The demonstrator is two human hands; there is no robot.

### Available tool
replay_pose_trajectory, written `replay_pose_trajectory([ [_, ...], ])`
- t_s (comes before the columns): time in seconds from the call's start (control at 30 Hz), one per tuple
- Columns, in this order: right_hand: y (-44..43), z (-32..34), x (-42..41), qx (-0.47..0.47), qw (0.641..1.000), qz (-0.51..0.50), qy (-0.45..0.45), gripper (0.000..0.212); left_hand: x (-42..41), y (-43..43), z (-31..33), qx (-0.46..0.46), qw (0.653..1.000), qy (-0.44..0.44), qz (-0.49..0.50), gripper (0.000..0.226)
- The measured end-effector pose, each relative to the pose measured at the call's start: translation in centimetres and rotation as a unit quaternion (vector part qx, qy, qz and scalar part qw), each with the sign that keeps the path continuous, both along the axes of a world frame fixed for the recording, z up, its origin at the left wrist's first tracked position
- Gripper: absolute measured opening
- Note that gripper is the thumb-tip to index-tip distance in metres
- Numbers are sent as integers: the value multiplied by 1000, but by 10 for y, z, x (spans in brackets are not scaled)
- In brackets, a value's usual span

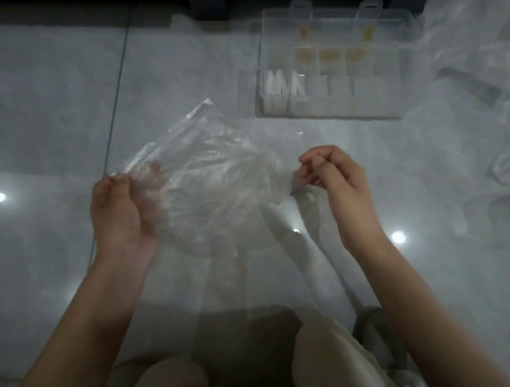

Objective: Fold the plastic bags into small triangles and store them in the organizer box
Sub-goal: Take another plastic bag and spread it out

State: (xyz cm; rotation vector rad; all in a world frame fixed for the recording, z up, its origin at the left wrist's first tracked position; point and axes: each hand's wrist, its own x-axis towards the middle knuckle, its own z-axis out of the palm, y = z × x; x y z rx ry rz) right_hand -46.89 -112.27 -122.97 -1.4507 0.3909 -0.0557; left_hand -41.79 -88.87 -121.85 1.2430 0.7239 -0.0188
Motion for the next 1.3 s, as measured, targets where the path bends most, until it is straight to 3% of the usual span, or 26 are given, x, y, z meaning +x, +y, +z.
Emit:
replay_pose_trajectory([
  [0.1,16,-15,-8,-12,990,136,22,18,-4,2,-7,-69,997,25,14,36],
  [0.23,34,-30,-16,-92,950,292,64,61,-9,-1,-7,-130,991,26,4,42],
  [0.3,43,-33,-17,-129,939,315,49,64,-10,-3,-6,-155,987,31,16,42],
  [0.43,59,-33,-16,-137,952,269,-41,18,-7,-3,-7,-173,983,33,52,28],
  [0.57,53,-25,-15,-107,979,160,-61,18,-4,5,-11,-106,993,38,20,34],
  [0.63,44,-22,-15,-168,978,97,-70,11,-6,7,-11,-89,995,40,33,39],
  [0.77,18,-26,-13,-443,891,19,-99,33,-10,9,-13,-68,996,40,51,24],
  [0.93,6,-31,-16,-525,842,39,-118,43,-13,10,-21,-136,984,84,80,20],
  [1.03,1,-36,-22,-494,857,107,-103,44,-15,13,-24,-148,979,108,90,24],
  [1.13,-18,-42,-22,-404,856,316,-64,52,-27,18,-24,-95,988,101,67,27],
  [1.2,-31,-38,-22,-300,868,395,4,61,-35,25,-27,18,994,100,40,30],
  [1.27,-39,-26,-18,-197,904,373,60,76,-38,34,-34,182,978,98,4,22],
  [1.3,-41,-22,-14,-190,923,333,47,77,-37,39,-36,248,964,94,-1,23],
])
